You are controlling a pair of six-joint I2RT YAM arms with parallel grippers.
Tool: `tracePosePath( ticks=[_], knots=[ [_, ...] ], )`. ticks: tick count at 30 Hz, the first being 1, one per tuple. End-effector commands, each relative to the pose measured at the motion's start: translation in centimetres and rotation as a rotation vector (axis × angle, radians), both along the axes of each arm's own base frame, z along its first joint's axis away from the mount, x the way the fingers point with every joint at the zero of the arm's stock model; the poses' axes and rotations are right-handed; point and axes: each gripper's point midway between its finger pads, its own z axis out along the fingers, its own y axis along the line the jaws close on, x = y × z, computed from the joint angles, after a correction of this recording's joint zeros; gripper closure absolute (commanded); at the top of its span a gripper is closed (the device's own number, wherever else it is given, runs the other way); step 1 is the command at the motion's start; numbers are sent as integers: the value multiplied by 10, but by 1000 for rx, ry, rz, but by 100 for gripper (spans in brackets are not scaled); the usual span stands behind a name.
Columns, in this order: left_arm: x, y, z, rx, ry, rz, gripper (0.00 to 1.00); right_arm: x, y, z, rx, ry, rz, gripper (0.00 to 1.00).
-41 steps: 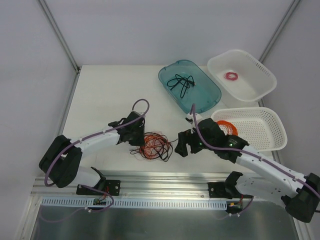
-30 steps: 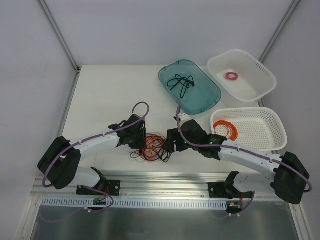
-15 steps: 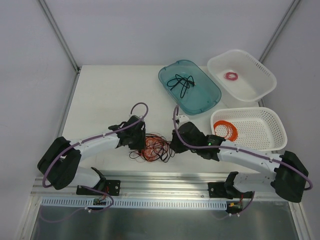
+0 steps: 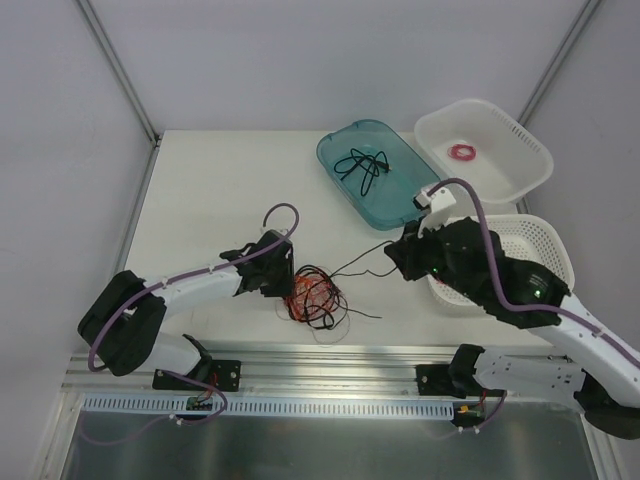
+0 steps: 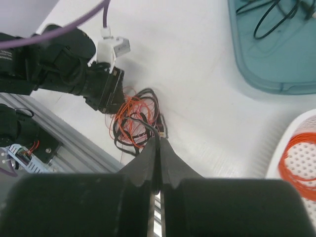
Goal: Untangle the cables
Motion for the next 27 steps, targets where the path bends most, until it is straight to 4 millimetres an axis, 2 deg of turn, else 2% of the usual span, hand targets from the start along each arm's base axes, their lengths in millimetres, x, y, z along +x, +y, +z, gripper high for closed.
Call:
tracePosePath(
  ticks=[1,2,5,16,24,27],
  knots=[
    [-5,22,-13,107,34,33,70,1,-35,52,18,-143,-51,99],
    [-4,23,-13,113,35,39,70,-2,-41,70,57,-170,-56,99],
    [-3,28,-13,130,37,49,70,-7,-57,101,97,-248,-60,99],
    [14,56,-11,205,35,111,72,-18,-103,181,204,-439,-119,99],
    [23,79,-3,246,9,145,70,-12,-121,211,186,-538,-189,99],
    [27,79,10,216,-20,146,66,-6,-120,220,176,-564,-211,99]
  ],
)
